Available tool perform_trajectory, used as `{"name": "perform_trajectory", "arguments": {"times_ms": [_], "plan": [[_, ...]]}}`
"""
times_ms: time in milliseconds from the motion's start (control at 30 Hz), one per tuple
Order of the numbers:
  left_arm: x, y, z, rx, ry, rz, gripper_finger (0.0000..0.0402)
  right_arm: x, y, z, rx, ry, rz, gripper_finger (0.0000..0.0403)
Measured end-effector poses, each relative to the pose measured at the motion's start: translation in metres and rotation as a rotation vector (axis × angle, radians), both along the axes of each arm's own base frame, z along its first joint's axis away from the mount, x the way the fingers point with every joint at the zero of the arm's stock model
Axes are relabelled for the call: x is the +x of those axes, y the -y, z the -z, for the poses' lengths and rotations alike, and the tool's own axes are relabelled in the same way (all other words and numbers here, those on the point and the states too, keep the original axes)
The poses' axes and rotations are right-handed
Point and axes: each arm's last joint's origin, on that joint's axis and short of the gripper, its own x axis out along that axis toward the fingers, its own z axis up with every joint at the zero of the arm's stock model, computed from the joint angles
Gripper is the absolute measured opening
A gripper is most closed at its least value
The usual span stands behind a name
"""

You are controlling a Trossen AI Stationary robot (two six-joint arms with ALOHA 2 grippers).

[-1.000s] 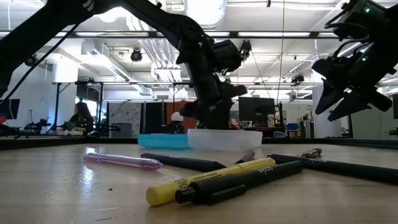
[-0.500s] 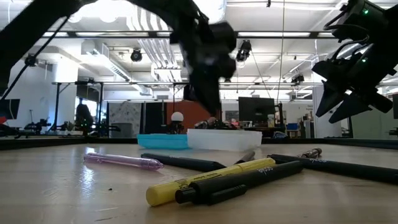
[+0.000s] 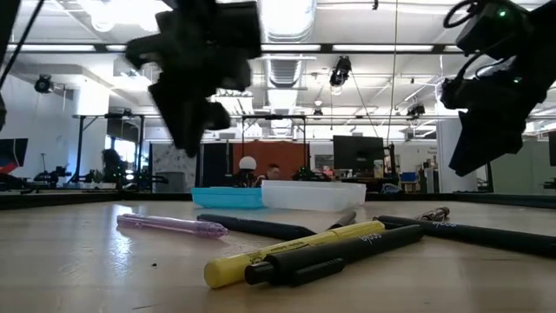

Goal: Pick & place school supplies into a supply box
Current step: Put the violet pen into the blue supply box

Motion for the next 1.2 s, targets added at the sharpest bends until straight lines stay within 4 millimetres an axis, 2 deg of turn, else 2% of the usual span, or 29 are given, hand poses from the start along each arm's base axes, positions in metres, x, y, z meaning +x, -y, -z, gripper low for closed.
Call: {"name": "perform_trajectory", "arguments": {"times_ms": [200,433,600,733,967,1067,1200], "plan": [[-0.026,0.041,0.011,0.01,0.118,0.132,0.011,0.019,0.0,-0.007,-0.076,-0.082,-0.118,0.0194],[-0.029,0.078,0.032,0.079,0.234,0.238,0.011,0.039,0.0,-0.004,-0.083,-0.176,-0.147,0.0194],[-0.02,0.086,0.042,0.098,0.287,0.245,0.011,0.054,0.0,-0.005,-0.079,-0.202,-0.15,0.0194],[-0.014,0.089,0.054,0.071,0.264,0.256,0.011,0.062,-0.001,-0.007,-0.078,-0.208,-0.151,0.0194],[-0.008,0.092,0.08,0.049,0.176,0.275,0.0107,0.059,-0.001,-0.009,-0.052,-0.254,-0.13,0.0194],[-0.007,0.091,0.089,0.093,0.154,0.272,0.0085,0.053,0.0,-0.009,-0.055,-0.295,-0.111,0.0194],[-0.006,0.09,0.092,0.138,0.147,0.261,0.0025,0.048,0.001,-0.01,-0.076,-0.317,-0.077,0.0194]]}}
